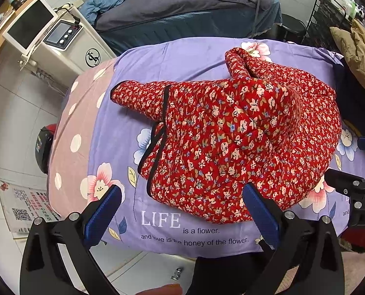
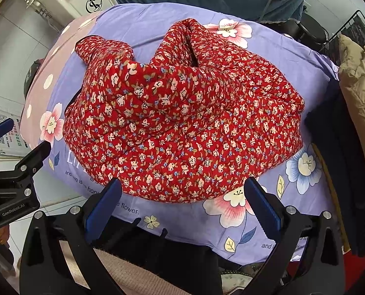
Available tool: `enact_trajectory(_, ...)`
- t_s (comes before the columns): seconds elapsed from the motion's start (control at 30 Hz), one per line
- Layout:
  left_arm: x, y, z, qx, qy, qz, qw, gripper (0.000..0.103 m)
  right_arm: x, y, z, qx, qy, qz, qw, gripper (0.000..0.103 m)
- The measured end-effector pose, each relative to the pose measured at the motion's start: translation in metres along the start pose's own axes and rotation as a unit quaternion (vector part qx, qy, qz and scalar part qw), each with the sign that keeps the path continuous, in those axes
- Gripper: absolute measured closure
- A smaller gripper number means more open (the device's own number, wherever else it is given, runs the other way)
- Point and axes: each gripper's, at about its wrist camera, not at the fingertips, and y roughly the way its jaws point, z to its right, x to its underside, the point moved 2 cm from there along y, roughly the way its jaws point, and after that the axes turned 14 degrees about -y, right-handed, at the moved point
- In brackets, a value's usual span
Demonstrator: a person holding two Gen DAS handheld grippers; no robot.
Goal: Fold large clothes
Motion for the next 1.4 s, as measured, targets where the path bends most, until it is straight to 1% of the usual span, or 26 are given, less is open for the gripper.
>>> enact_trajectory(1.17, 0.0032, 0.0072, 0.0018, -0.006, 0.007, -0.011, 0.9999, 0.006, 0.0010, 0.0032, -0.0008, -0.005, 0.003, -0.004, 1.000, 0.005)
enact_trajectory(1.4, 0.0025, 0.0032, 0.0012, -0.001, 0.005, -0.004, 1.0000, 0.006, 0.0008, -0.0011, 0.0000, -0.001, 0.005, 0.002, 1.000, 0.005)
